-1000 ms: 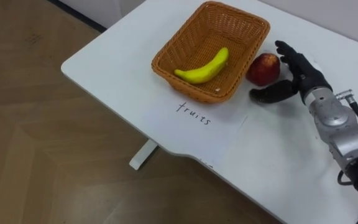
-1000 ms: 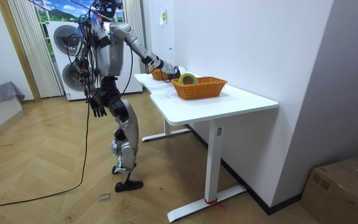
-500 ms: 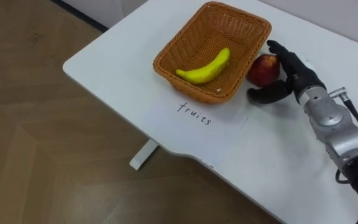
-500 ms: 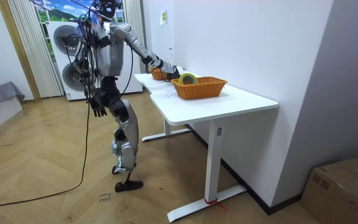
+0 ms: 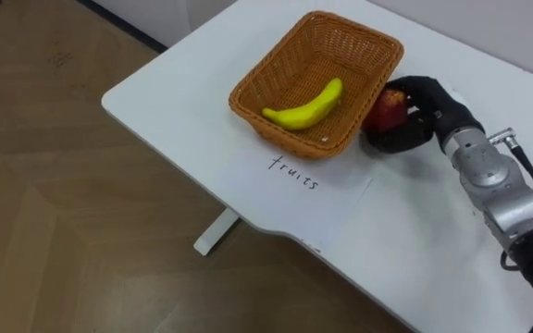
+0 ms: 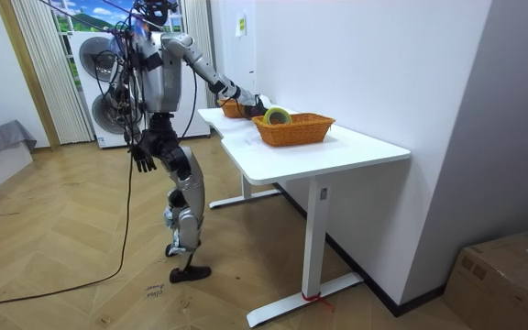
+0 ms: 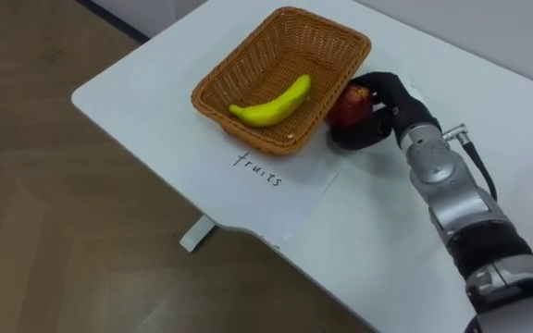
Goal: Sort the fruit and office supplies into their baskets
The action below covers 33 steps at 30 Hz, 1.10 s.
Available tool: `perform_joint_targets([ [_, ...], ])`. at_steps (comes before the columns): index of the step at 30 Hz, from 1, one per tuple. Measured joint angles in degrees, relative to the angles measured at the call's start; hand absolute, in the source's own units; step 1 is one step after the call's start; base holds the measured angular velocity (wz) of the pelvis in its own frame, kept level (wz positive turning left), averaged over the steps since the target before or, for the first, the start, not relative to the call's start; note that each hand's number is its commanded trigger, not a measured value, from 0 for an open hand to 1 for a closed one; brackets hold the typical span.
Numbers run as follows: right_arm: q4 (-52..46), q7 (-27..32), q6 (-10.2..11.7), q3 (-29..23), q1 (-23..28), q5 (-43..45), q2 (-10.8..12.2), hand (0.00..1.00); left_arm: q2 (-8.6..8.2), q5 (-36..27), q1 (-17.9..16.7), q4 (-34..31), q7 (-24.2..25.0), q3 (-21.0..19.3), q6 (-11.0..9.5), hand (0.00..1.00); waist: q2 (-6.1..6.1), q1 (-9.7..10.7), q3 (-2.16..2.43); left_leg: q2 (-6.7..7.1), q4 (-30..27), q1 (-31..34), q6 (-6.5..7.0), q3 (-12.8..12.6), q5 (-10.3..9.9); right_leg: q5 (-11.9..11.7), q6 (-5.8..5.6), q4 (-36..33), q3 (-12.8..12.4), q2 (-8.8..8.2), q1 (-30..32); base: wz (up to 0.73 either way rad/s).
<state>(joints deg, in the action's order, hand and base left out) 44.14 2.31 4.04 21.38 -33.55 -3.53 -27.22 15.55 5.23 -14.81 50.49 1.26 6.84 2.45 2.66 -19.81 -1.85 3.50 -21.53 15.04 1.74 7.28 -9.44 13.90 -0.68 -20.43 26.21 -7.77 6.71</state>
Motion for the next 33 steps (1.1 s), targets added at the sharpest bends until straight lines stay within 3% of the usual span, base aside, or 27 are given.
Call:
perform_joint_targets([
  [24, -0.64, -2.39, -0.37, 0.94, 1.22, 0.34, -0.01, 1.0, 0.9, 0.58, -0.4, -0.08, 0.64, -0.09, 0.0, 0.0, 0.31, 1.35, 0.38, 0.15, 0.87, -2.37, -0.05, 0.75, 0.04, -0.13, -0.23, 1.57, 1.44, 0.07, -3.45, 0.02],
  [28, -4.5, -3.88, -0.4, 0.85, 3.32, 1.9, -0.12, 1.0, 0.81, 2.83, -0.93, 0.33, 0.56, -1.23, 0.03, 0.0, 0.41, 2.73, 0.56, 0.01, 1.53, -3.26, -0.02, -0.06, 0.04, -0.21, -0.38, 1.98, 1.41, 0.18, -4.47, 0.02],
  [30, -4.88, -4.04, -0.41, 0.85, 4.38, 1.83, -0.11, 1.0, 0.81, 2.88, -1.16, 0.8, 0.54, -1.37, 0.04, 0.0, 0.05, 3.21, 0.81, 0.1, 2.05, -4.54, 0.0, -0.16, 0.05, -0.37, -0.64, 2.84, 1.56, 0.25, -5.97, 0.05],
  [31, -5.32, -4.37, -0.46, 0.85, 5.04, 1.83, -0.12, 1.0, 0.81, 2.87, -1.59, 0.81, 0.46, -1.55, 0.04, 0.0, -0.19, 3.99, 1.28, 0.14, 2.29, -5.02, 0.03, -0.4, 0.04, -0.4, -0.76, 3.23, 1.93, 0.21, -6.7, 0.13],
  [33, -6.96, -4.81, -0.46, 0.77, 5.79, 1.83, -0.18, 1.0, 0.82, 2.85, -2.0, 0.84, 0.44, -1.88, 0.05, 0.0, -0.49, 5.15, 1.44, 0.04, 2.93, -6.11, 0.18, -0.97, 0.13, -0.5, -0.93, 3.98, 2.07, 0.25, -7.84, 0.05],
])
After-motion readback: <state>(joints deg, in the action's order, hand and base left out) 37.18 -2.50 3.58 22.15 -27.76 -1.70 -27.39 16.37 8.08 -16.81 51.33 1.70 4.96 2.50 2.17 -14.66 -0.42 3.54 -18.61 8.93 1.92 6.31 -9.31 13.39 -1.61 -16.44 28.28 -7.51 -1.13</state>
